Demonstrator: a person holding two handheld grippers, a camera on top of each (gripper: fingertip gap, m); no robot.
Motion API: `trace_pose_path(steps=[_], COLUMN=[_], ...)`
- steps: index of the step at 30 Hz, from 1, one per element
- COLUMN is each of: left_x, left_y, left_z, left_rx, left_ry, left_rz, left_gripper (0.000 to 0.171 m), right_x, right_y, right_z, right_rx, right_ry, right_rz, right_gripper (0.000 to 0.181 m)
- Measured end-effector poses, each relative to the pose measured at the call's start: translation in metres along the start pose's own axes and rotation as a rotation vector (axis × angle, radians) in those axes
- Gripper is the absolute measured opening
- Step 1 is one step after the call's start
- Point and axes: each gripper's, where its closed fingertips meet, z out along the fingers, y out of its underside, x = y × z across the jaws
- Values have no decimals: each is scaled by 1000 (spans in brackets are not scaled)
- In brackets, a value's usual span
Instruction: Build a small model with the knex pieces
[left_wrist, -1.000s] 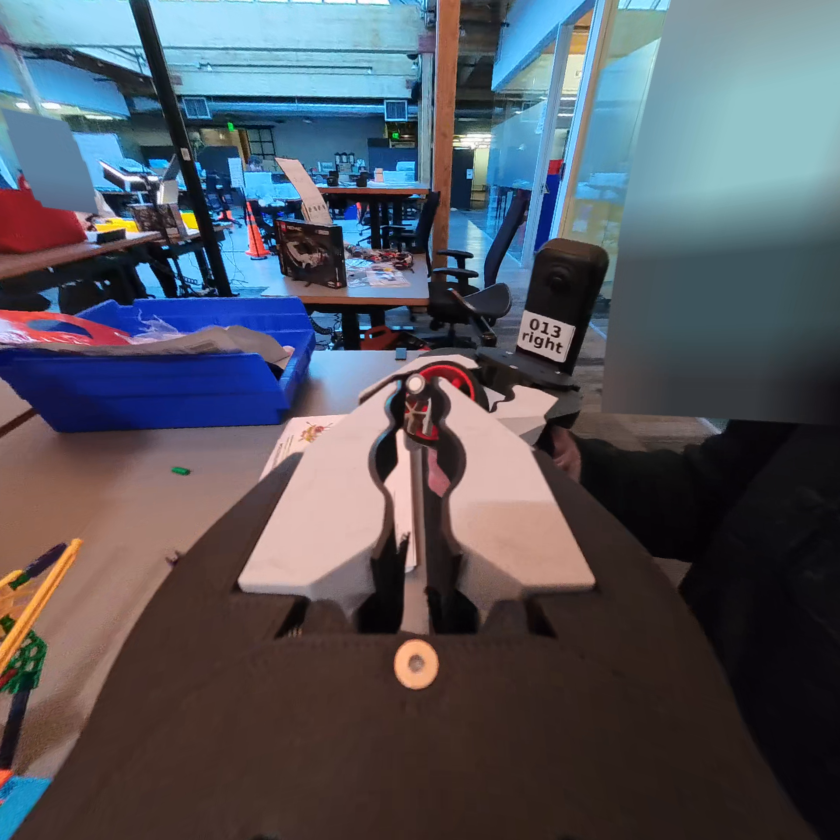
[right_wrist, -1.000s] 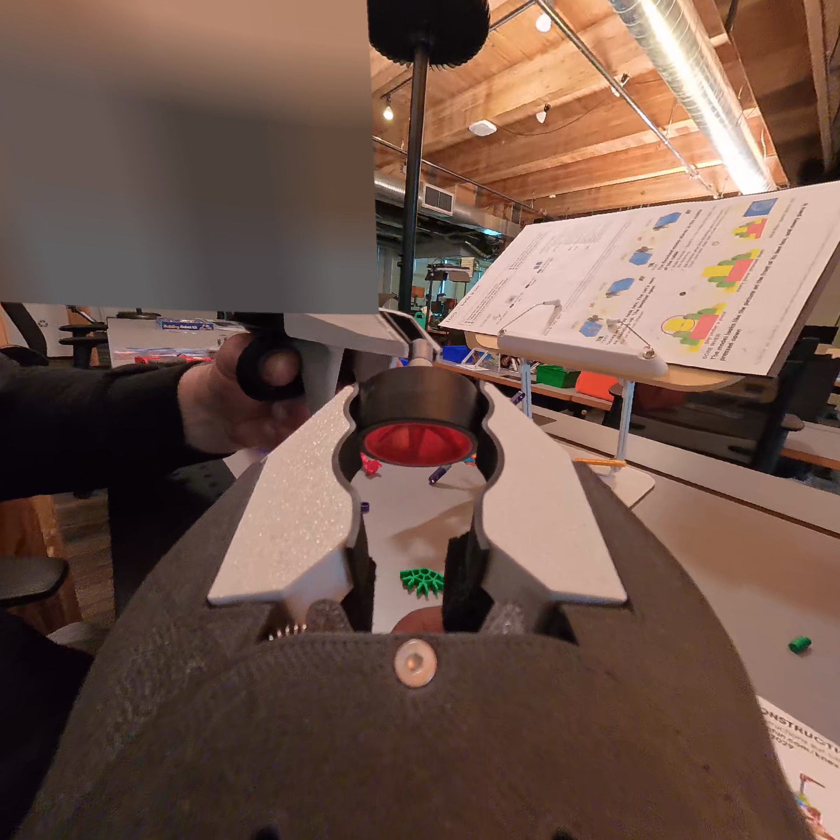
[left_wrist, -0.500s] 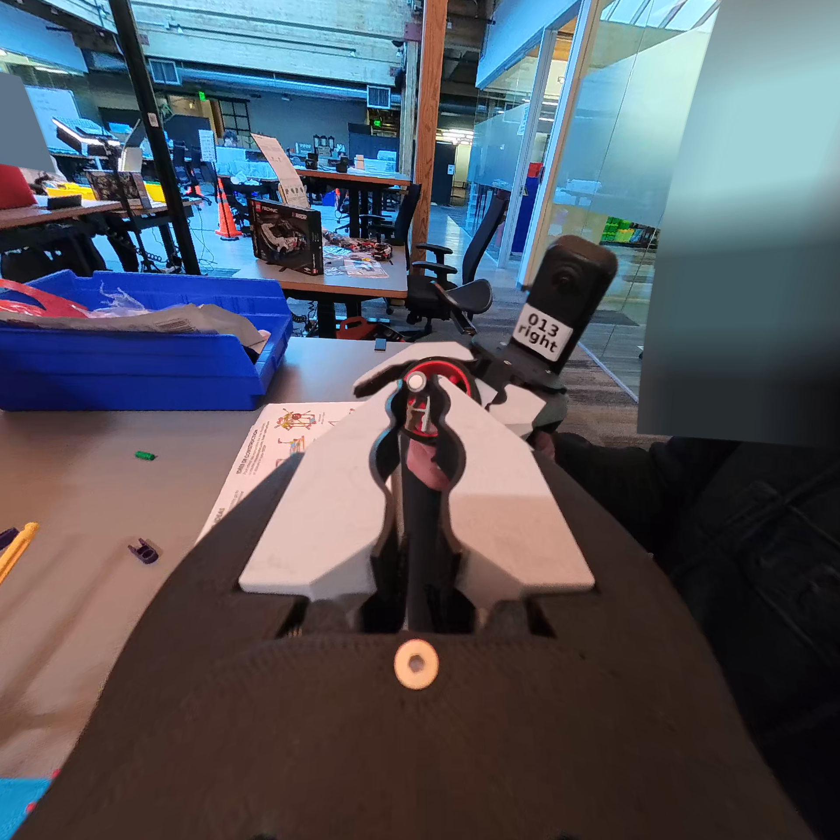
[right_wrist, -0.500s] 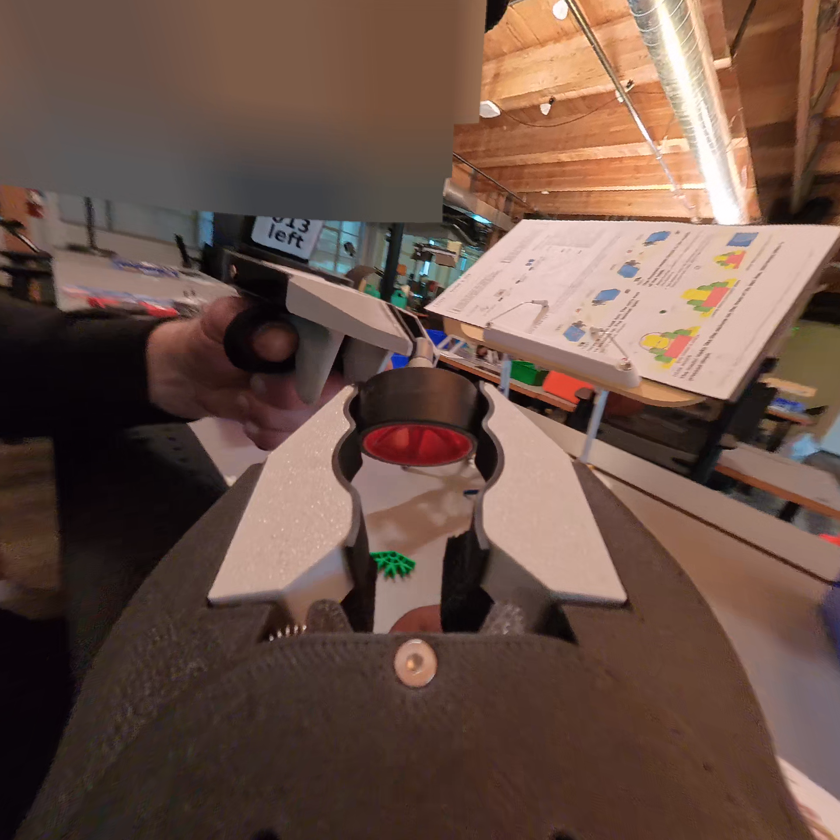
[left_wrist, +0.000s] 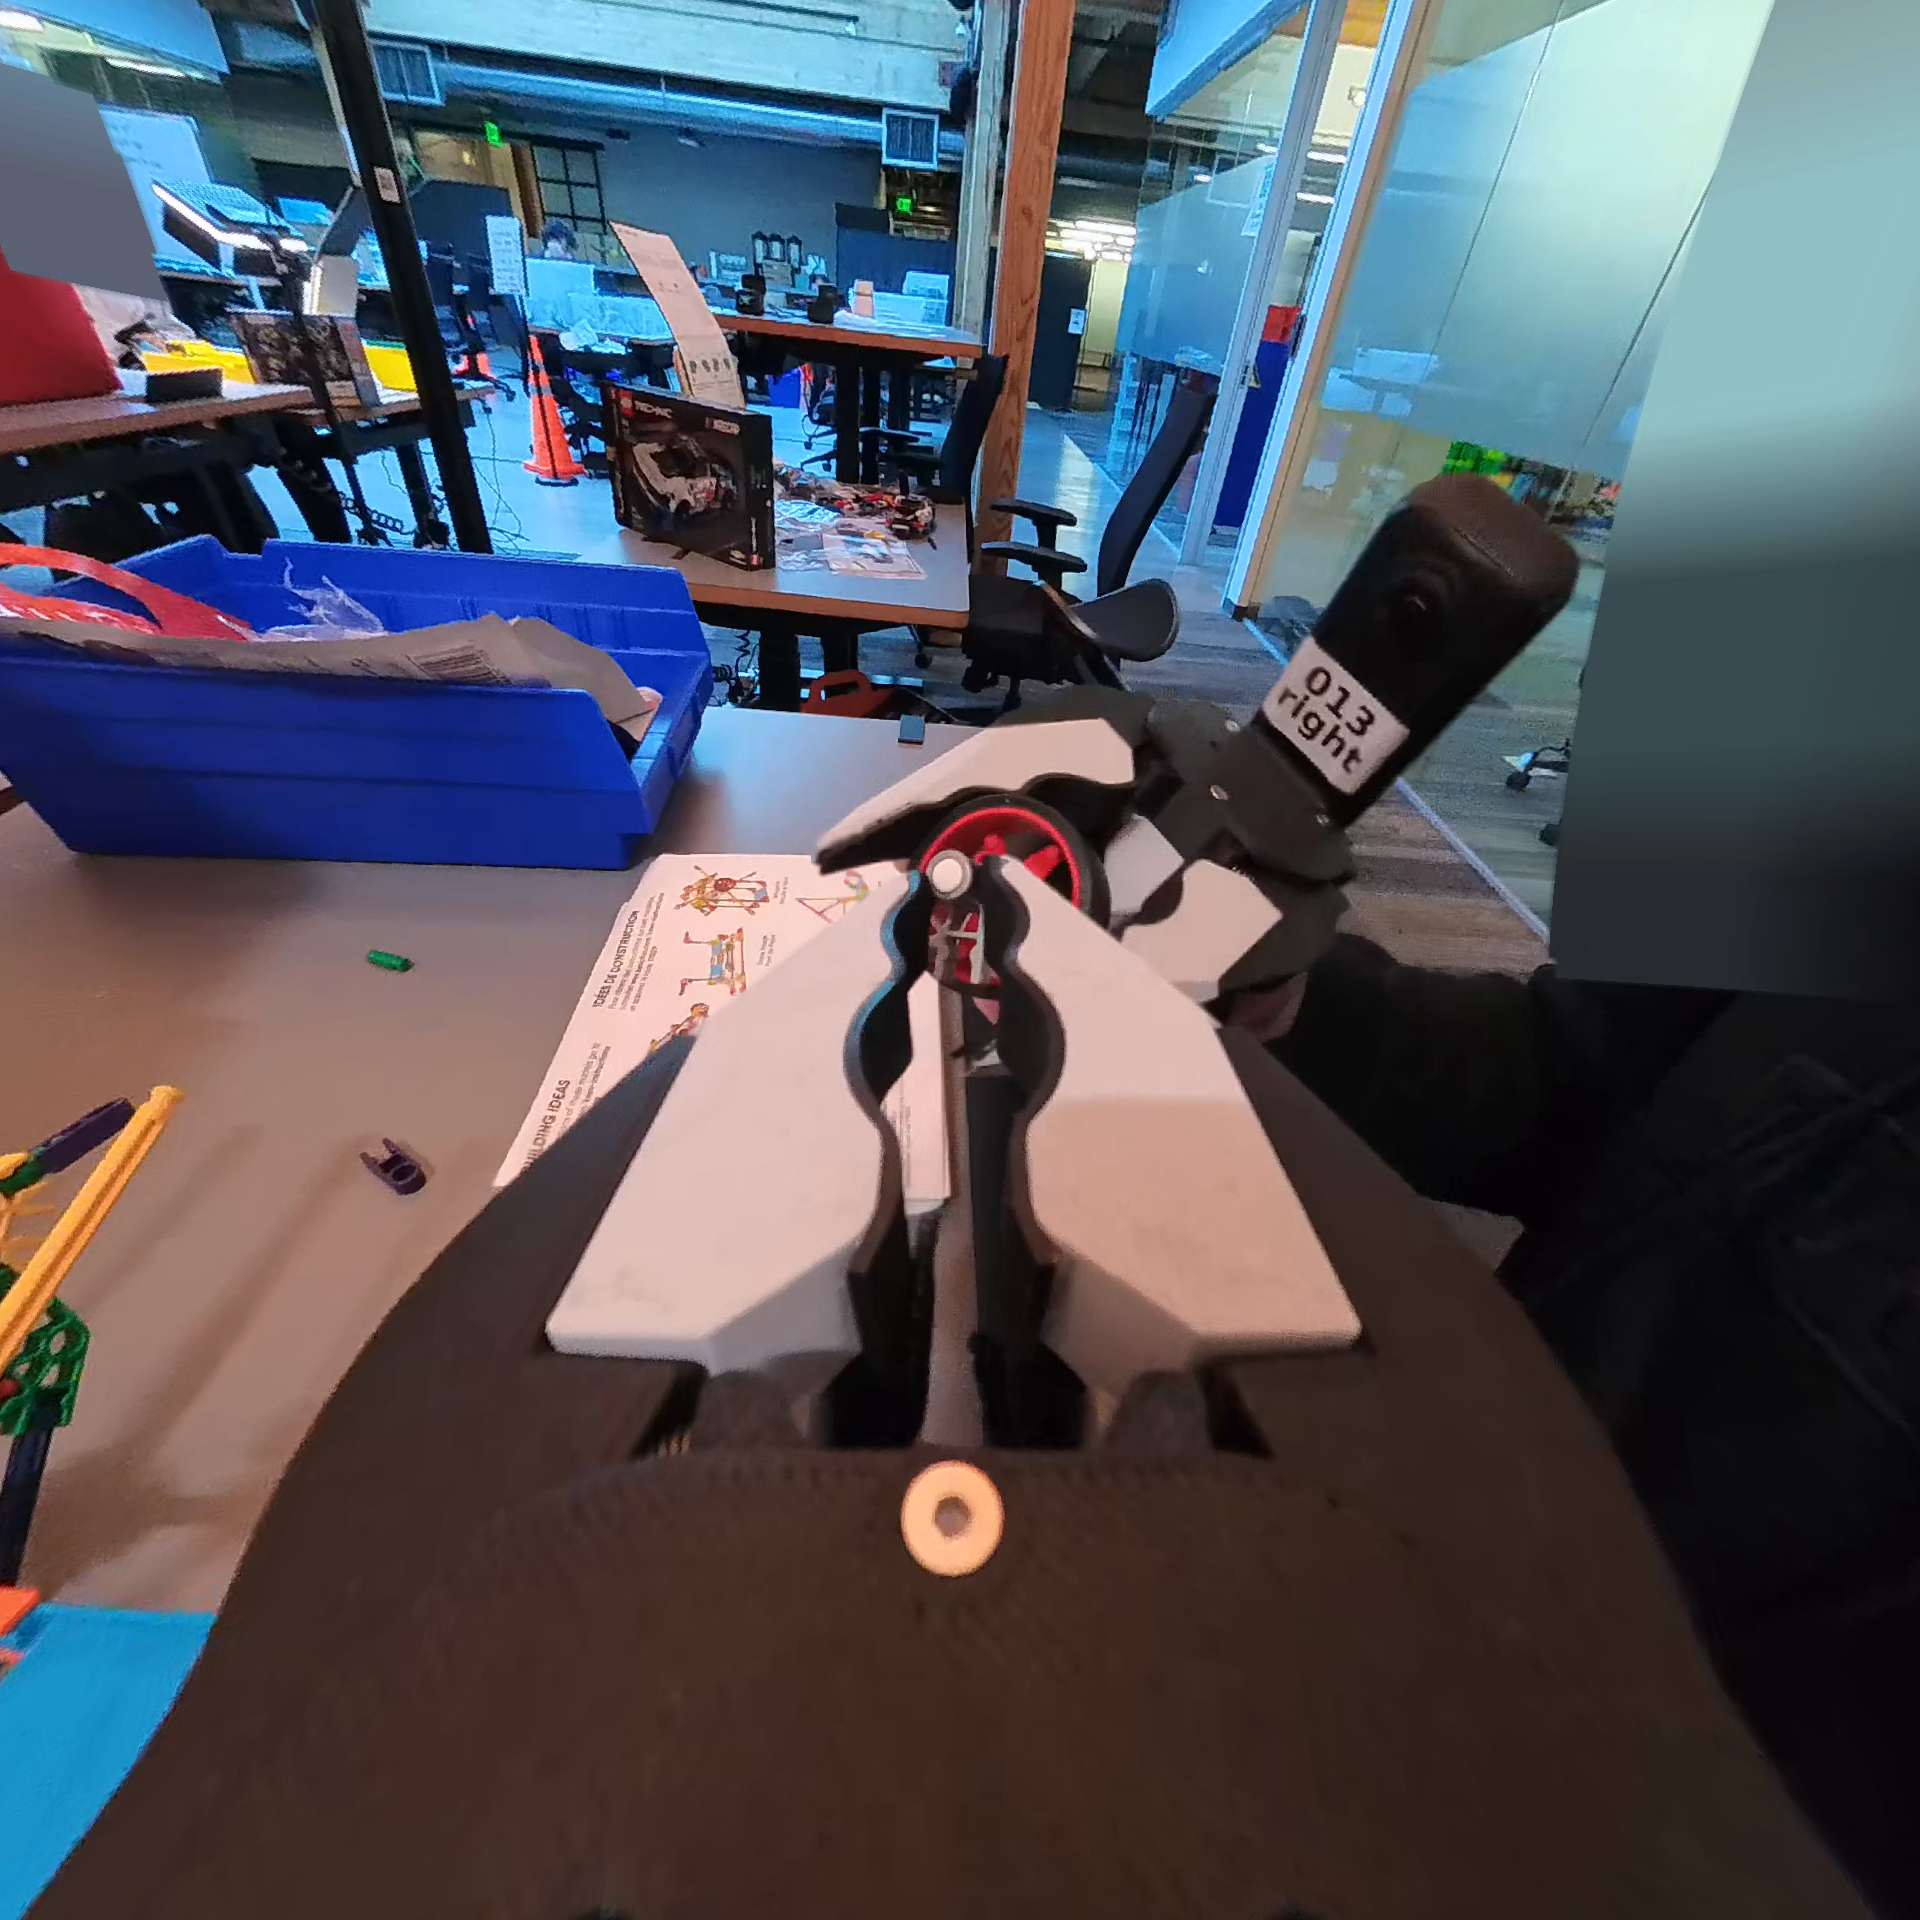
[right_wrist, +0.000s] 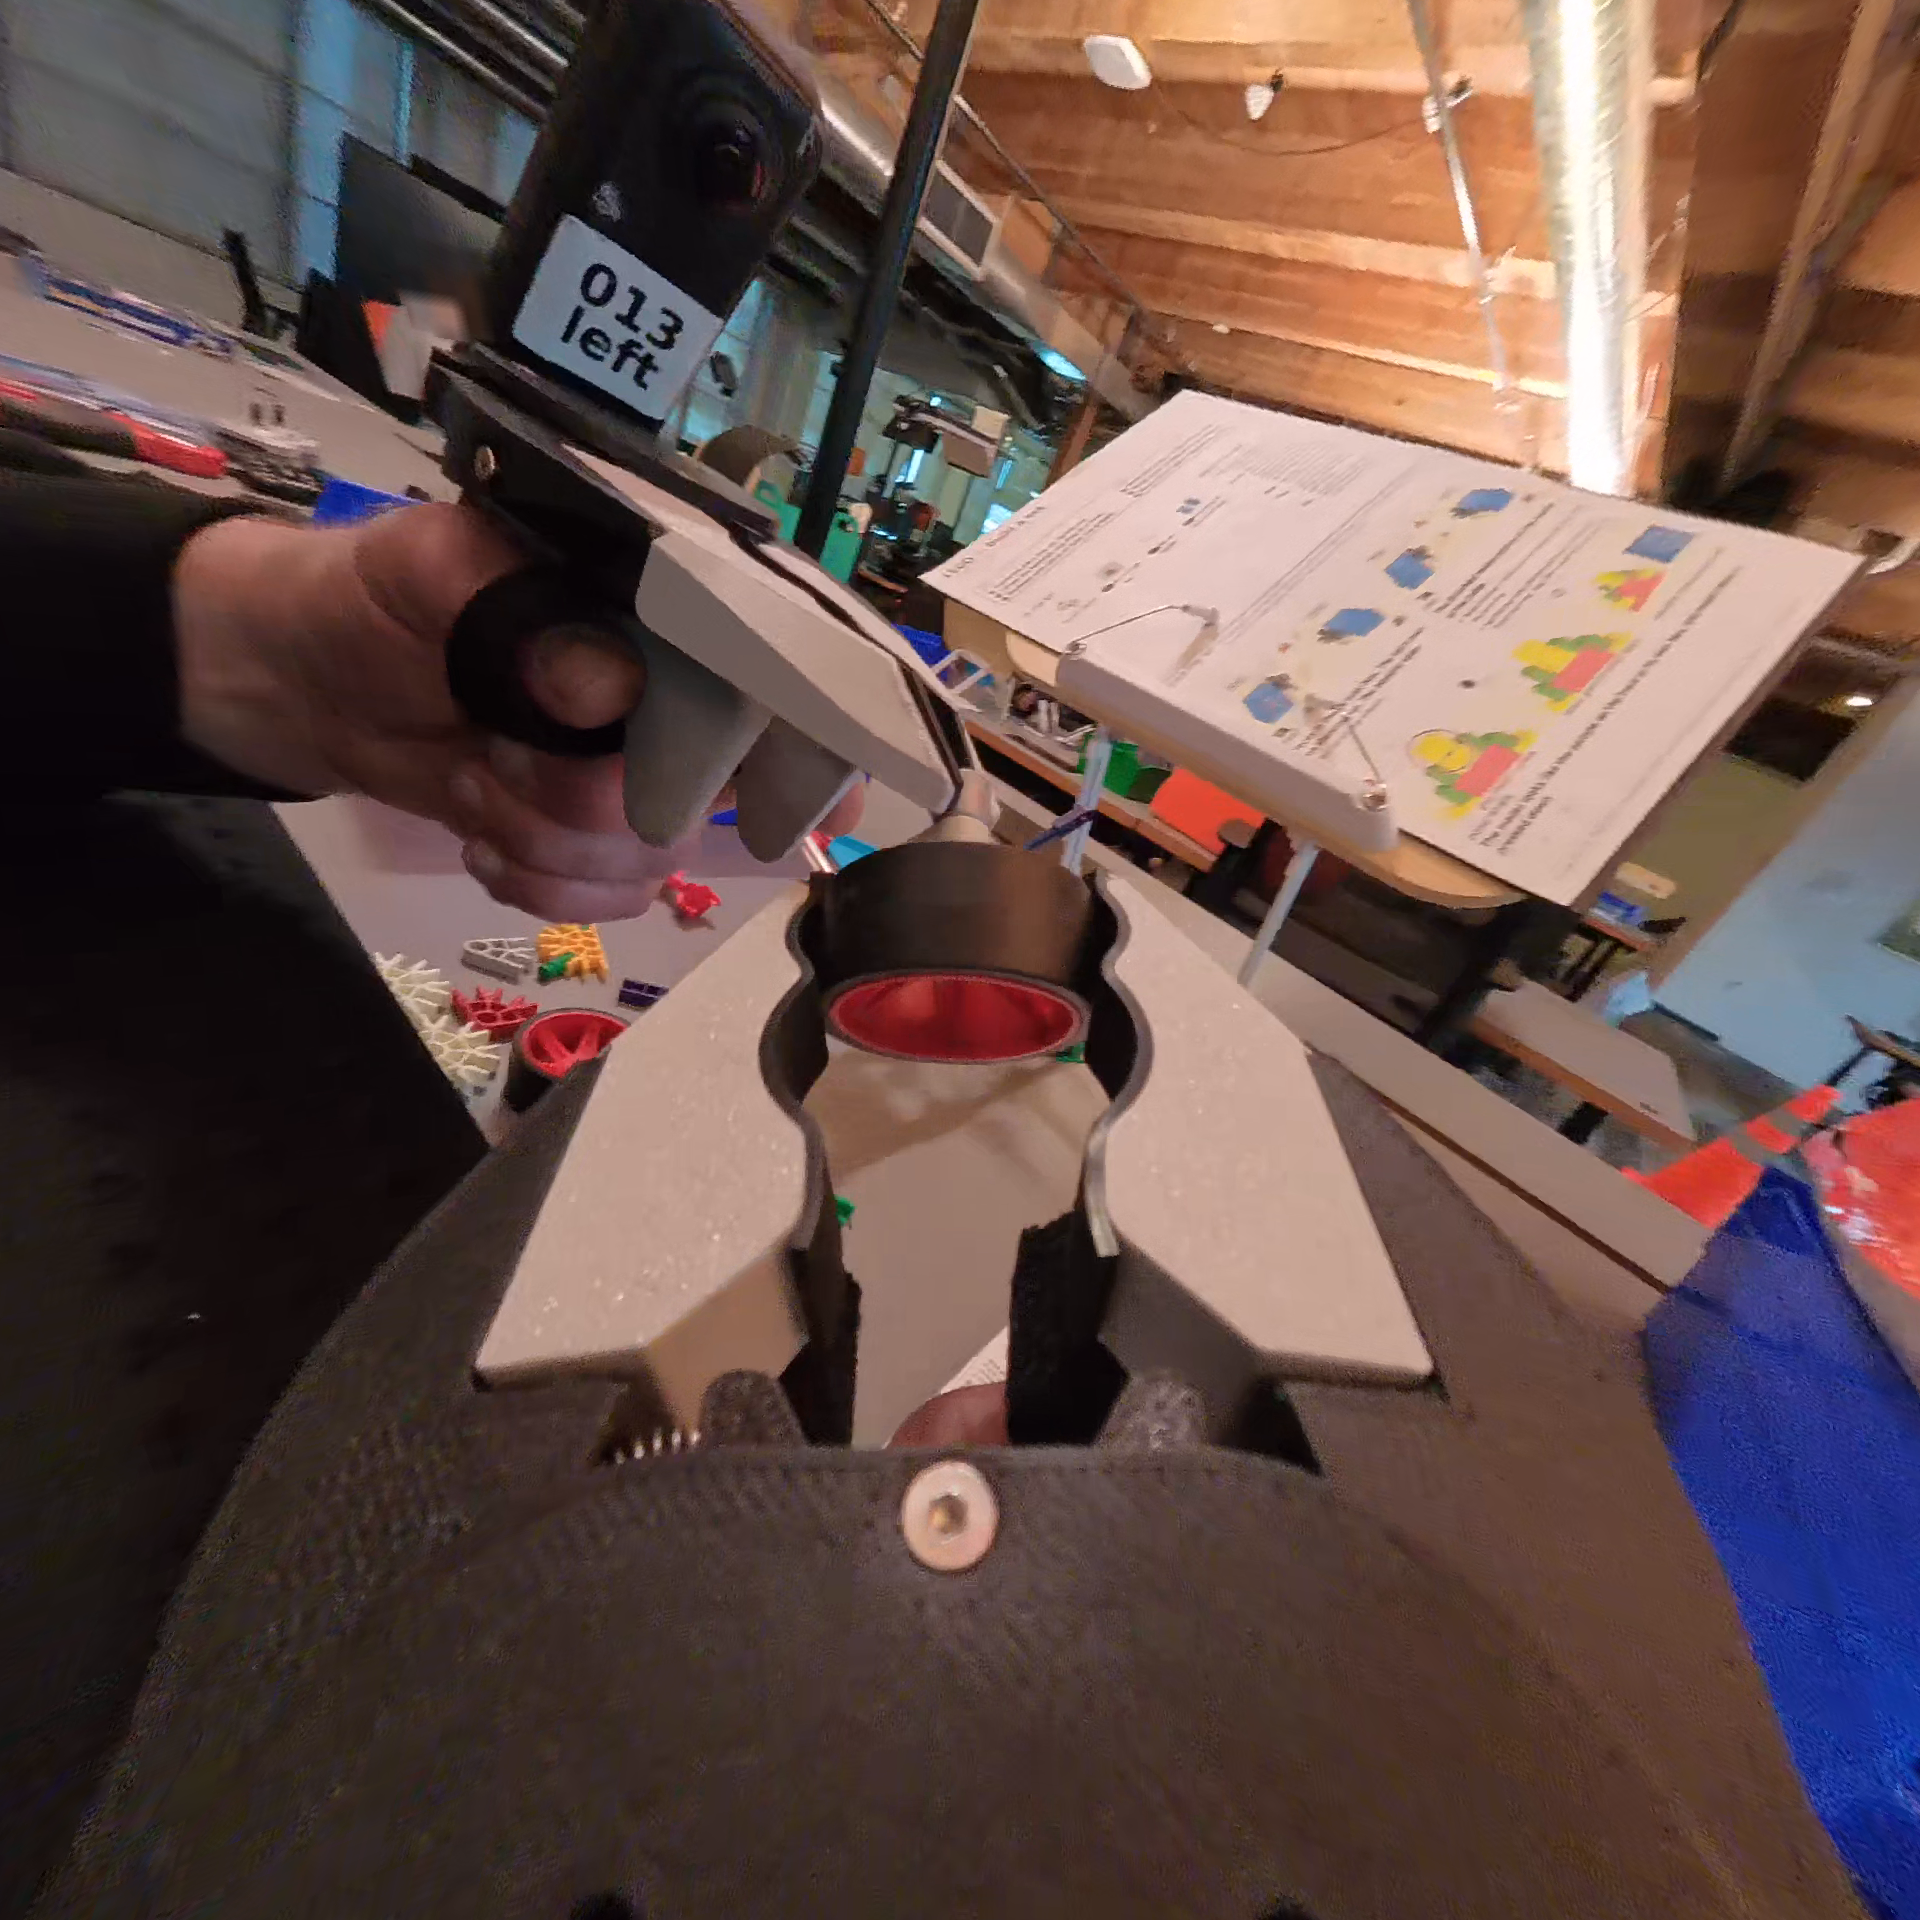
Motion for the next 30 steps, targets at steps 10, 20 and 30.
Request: trace_pose_path(steps=[10, 20, 30], left_x=[-5, -5, -2], left_y=[4, 24, 26], left_z=[-10, -6, -12], left_rx=[2, -51, -37], left_ry=[-11, -15, 3], left_rz=[30, 54, 47], left_gripper=[18, 15, 16], right_x=[-2, -20, -25], right_y=[1, 14, 22], right_z=[-5, -3, -2], right_rx=[4, -141, -218], right_ry=[-299, -474, -525], right_rz=[235, 181, 113], right_gripper=[46, 46, 47])
